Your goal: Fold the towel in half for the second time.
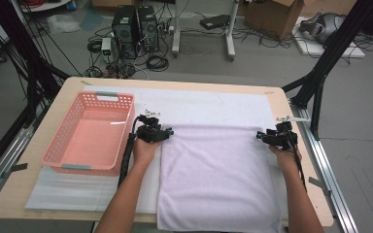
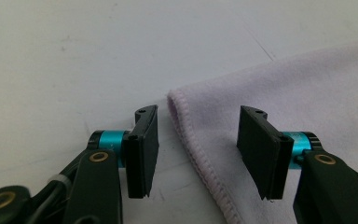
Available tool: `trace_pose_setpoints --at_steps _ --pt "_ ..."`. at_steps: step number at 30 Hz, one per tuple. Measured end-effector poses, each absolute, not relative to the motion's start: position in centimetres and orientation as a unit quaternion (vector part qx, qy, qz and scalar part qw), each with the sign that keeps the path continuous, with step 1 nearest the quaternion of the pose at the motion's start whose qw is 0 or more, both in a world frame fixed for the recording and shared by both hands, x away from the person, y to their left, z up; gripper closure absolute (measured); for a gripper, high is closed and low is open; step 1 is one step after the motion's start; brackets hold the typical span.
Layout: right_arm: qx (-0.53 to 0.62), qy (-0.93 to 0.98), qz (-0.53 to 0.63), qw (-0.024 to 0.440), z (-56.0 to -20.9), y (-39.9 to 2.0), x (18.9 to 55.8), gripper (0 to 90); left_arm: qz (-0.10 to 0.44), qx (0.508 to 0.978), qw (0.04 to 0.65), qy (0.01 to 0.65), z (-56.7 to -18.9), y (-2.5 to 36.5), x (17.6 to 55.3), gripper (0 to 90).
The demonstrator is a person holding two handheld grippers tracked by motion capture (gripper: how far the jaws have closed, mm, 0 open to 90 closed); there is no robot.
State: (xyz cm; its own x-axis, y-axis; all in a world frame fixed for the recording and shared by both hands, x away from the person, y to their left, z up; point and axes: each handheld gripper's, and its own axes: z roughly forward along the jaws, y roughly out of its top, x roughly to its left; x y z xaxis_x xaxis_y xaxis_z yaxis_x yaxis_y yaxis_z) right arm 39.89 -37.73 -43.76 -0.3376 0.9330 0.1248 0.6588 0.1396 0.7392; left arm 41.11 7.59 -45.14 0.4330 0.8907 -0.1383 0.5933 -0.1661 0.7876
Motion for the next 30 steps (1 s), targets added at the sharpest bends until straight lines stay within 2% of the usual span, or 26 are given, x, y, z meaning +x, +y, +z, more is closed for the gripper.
trace_pose_setpoints --at_steps 3,6,8,9,10,12,15,20,23,30 --pt "0.542 0.745 0.348 0.175 -44.2 -37.0 40.5 56.9 0.203 0.746 0.393 0.498 -45.1 7.1 41.0 54.4" --pt "0.538 0.75 0.338 0.187 -44.2 -36.6 40.4 63.0 0.204 0.746 0.394 0.496 -45.1 7.3 40.9 60.2" --pt "0.53 0.756 0.34 0.177 -44.1 -36.6 40.3 76.5 0.205 0.746 0.397 0.494 -45.2 7.3 40.9 63.2" --pt "0.527 0.759 0.341 0.174 -44.1 -36.5 40.3 80.4 0.2 0.757 0.401 0.475 -45.2 7.2 40.8 68.0" --pt "0.524 0.762 0.339 0.173 -44.1 -36.4 40.2 82.1 0.202 0.763 0.4 0.465 -45.1 6.9 40.7 76.8" --pt "0.526 0.76 0.342 0.17 -44.1 -36.4 40.2 83.7 0.204 0.767 0.399 0.46 -45.2 6.8 40.7 82.0" --pt "0.536 0.749 0.356 0.157 -44.2 -36.8 40.2 85.3 0.192 0.761 0.406 0.468 -45.2 7.0 40.7 83.1" --pt "0.523 0.745 0.358 0.207 -44.4 -36.5 39.5 86.4 0.19 0.734 0.43 0.49 -44.7 7.5 40.8 85.7" --pt "0.52 0.732 0.381 0.218 -43.7 -37.0 39.5 86.4 0.207 0.697 0.475 0.496 -43.3 7.8 40.6 85.9" --pt "0.496 0.706 0.432 0.261 -41.2 -37.6 39.5 86.2 0.218 0.669 0.512 0.493 -41.7 8.2 40.7 85.7"
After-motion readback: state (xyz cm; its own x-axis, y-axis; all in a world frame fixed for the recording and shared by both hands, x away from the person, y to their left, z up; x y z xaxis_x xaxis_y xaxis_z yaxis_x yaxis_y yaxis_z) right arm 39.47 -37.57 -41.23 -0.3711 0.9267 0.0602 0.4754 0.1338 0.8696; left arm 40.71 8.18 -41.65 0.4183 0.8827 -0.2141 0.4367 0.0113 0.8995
